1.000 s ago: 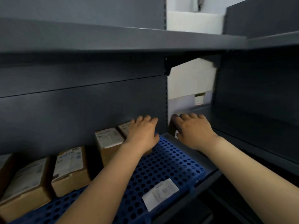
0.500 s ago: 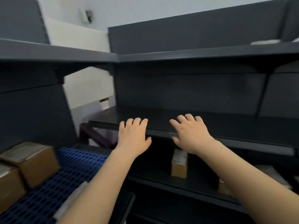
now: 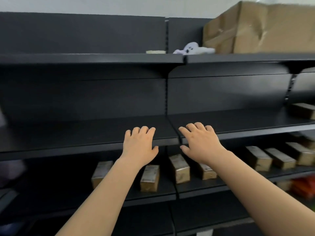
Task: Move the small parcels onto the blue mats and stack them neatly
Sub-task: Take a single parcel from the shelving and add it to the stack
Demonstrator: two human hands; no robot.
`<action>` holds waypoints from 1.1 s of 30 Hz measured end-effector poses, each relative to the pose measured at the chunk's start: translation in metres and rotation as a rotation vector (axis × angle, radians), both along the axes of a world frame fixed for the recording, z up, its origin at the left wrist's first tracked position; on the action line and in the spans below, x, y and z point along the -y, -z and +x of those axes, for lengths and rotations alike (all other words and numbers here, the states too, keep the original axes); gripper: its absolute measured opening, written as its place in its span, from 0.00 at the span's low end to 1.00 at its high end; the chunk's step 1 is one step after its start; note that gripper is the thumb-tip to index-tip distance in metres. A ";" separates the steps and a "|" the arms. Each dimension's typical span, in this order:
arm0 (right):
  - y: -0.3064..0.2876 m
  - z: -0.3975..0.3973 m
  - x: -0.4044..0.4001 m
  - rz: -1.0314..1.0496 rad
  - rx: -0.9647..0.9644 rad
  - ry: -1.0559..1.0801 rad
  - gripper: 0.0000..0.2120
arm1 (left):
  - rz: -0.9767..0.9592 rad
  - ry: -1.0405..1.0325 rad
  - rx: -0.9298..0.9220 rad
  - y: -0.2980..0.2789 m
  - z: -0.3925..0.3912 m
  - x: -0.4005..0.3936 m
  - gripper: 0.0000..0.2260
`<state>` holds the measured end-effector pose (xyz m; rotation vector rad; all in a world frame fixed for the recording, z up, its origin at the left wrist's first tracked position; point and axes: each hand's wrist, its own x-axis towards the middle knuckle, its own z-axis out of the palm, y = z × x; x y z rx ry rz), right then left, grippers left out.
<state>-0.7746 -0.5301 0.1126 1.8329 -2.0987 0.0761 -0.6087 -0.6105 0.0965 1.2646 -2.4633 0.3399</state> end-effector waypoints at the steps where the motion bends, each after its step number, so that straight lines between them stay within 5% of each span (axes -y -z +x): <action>1: 0.000 -0.020 -0.009 0.002 0.004 0.023 0.28 | 0.001 0.026 0.000 0.001 -0.022 -0.005 0.27; 16: 0.005 -0.256 -0.105 -0.016 0.108 0.367 0.30 | 0.028 0.363 0.002 0.010 -0.298 -0.058 0.27; 33: 0.015 -0.473 -0.079 -0.029 0.110 0.667 0.30 | 0.070 0.669 0.022 0.016 -0.566 -0.009 0.27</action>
